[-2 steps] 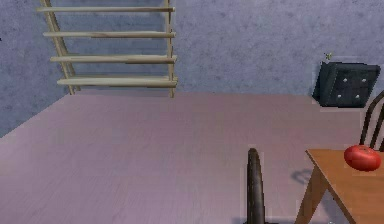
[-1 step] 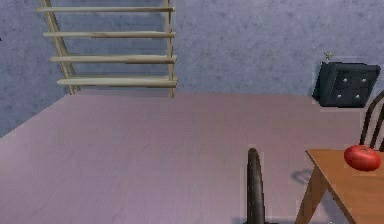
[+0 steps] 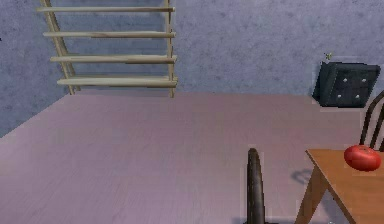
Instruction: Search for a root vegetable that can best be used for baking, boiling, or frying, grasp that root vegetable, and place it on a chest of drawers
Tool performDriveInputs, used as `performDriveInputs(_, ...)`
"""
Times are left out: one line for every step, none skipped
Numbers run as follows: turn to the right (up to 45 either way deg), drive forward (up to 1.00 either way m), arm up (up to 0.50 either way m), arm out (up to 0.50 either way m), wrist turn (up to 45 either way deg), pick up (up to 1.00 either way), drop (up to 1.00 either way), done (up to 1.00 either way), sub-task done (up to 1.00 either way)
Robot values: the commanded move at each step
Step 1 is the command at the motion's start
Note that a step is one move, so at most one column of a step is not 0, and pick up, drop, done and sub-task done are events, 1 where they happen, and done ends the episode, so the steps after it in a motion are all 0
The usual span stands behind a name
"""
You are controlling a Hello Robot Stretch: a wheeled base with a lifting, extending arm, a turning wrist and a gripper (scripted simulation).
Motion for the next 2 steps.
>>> performDriveInputs(0.0, 0.0, 0.1, 0.0, 0.0, 0.0, 0.0, 0.0, 0.0)
performDriveInputs(0.0, 0.0, 0.22, 0.0, 0.0, 0.0, 0.0, 0.0, 0.0)
